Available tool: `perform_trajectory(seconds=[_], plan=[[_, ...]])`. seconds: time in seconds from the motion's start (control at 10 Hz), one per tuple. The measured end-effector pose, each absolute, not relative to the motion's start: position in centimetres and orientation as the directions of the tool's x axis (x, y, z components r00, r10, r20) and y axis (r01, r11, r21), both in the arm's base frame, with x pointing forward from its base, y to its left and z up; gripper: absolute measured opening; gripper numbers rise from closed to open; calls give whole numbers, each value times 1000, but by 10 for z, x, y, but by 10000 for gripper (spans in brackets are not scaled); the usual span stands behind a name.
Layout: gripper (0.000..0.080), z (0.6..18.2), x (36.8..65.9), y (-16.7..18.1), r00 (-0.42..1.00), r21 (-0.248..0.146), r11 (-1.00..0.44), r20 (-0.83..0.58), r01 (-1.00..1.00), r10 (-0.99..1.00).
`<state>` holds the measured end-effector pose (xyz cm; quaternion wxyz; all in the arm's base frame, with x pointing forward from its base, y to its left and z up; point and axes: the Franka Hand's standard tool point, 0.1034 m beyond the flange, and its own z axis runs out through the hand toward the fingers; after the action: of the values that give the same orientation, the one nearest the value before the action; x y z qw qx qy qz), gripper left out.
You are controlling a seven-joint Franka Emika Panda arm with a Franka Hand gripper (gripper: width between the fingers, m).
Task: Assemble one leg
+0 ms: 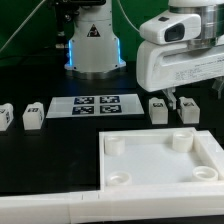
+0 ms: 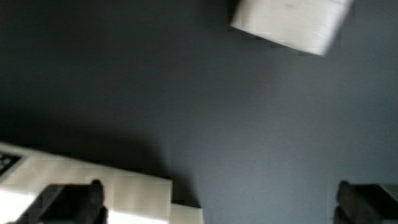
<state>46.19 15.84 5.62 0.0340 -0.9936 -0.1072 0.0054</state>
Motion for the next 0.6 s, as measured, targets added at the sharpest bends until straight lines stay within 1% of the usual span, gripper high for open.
perform_trajectory(seconds=[0.4,0.5,0.6], plan=[[649,56,460,158,975,-67,-974,-29,216,219],[649,54,446,160,970,-58,-981,-150,185,192],[649,57,443,164,949,-54,-983,-258,174,182]])
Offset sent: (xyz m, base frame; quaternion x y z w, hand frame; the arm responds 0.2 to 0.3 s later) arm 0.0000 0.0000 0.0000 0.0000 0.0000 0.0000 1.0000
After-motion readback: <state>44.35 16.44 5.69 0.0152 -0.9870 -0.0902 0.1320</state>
